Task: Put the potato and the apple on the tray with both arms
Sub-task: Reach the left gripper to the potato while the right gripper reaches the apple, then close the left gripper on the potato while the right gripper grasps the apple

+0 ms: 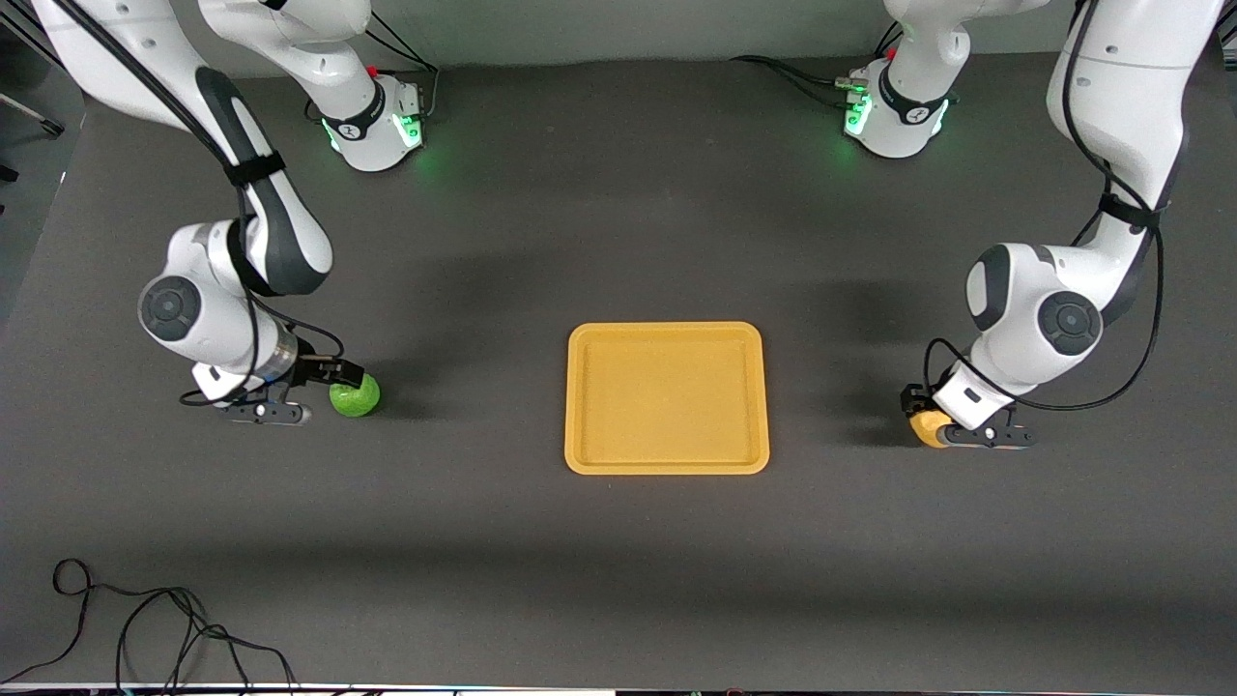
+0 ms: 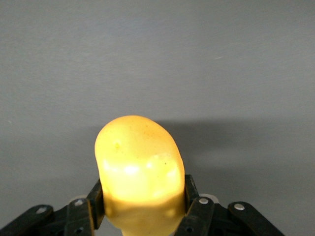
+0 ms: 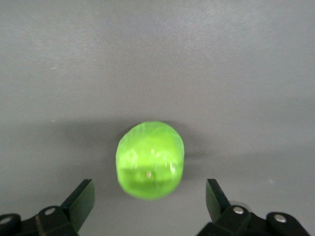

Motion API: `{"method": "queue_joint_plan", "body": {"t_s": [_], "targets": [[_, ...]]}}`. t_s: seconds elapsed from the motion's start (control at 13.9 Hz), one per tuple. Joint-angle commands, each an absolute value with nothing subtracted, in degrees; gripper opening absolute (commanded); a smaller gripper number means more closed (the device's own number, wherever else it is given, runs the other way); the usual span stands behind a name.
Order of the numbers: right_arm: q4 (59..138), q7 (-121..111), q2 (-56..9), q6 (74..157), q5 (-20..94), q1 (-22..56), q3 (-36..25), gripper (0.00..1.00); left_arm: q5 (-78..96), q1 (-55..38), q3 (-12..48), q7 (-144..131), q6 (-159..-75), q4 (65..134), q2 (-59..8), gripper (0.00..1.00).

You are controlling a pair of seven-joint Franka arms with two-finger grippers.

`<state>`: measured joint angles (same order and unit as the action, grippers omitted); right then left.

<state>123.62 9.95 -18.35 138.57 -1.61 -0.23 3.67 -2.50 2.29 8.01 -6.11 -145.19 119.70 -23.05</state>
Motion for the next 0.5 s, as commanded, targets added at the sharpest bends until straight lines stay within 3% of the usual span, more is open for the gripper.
{"method": "queue_joint_plan", "body": {"t_s": [0.0, 0.07, 0.14, 0.29, 0.36, 0.43], "targets": [[122.3, 11.3, -22.8, 141.9, -2.0, -0.1, 3.7, 1.00, -3.4, -5.6, 7.3, -17.7, -137.0, 119.4, -16.7, 0.19], [122.3, 11.3, -23.3, 142.2, -2.0, 0.1, 3.7, 1.00, -3.4, -8.7, 7.4, -21.5, -134.3, 118.7, -15.7, 0.21], [122.3, 11.4, -23.3, 142.5, -2.0, 0.1, 3.7, 0.94, -3.4, -11.7, 7.3, -24.9, -132.6, 118.0, -15.6, 0.25], [122.1, 11.7, -22.9, 142.4, -2.0, 0.2, 3.7, 0.48, -3.5, -17.6, 7.3, -32.8, -132.4, 116.9, -16.3, 0.25], [121.8, 11.7, -22.2, 141.8, -2.1, 0.2, 3.7, 0.32, -3.5, -19.8, 7.3, -35.7, -132.9, 116.4, -17.0, 0.25], [121.5, 11.8, -20.9, 140.9, -2.1, 0.3, 3.7, 0.23, -3.5, -21.7, 7.3, -37.9, -133.0, 115.2, -18.0, 0.25]]}}
